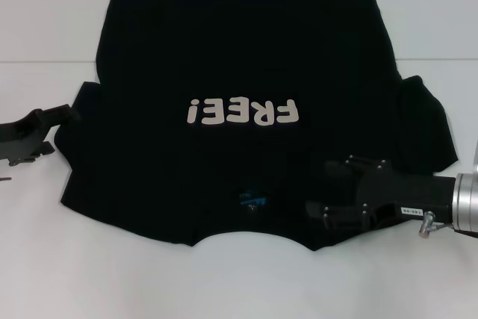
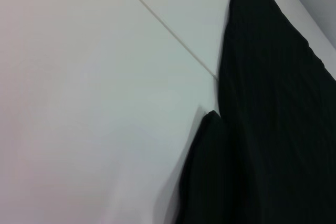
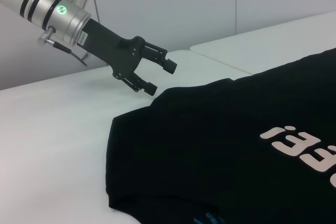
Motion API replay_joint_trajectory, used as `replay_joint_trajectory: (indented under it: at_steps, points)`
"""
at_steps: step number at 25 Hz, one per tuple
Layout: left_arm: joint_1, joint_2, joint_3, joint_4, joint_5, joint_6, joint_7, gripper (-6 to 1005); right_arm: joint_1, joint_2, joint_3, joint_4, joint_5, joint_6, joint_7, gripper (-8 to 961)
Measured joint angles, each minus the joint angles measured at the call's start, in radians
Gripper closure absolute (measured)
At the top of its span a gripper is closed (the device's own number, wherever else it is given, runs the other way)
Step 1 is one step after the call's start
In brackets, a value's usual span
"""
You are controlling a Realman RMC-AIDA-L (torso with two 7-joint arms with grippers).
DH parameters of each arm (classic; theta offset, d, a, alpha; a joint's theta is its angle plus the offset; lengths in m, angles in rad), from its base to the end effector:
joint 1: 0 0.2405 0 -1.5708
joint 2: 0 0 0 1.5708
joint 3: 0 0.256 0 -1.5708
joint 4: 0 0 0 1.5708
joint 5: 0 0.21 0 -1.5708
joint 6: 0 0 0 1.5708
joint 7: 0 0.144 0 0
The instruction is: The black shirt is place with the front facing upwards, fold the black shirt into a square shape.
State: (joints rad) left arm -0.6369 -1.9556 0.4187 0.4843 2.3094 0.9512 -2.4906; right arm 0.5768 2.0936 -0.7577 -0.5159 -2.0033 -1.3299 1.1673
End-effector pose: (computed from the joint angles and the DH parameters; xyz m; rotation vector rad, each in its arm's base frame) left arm -0.3563 0.3959 0.0570 -1.5205 -1.9059 -0.6354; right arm 0.2695 0.3424 -0.0397 -2.7155 0.4572 0.5118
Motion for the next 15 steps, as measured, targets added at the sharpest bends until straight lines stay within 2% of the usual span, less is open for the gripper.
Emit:
replay_joint_trajectory:
  at_steps: [15]
  points:
    - [-0.004, -0.015, -0.003, 0.0, -0.007, -0.026, 0.015, 65, 0.003, 0.0, 0.003, -0.001, 0.0, 0.0, 0.0, 53]
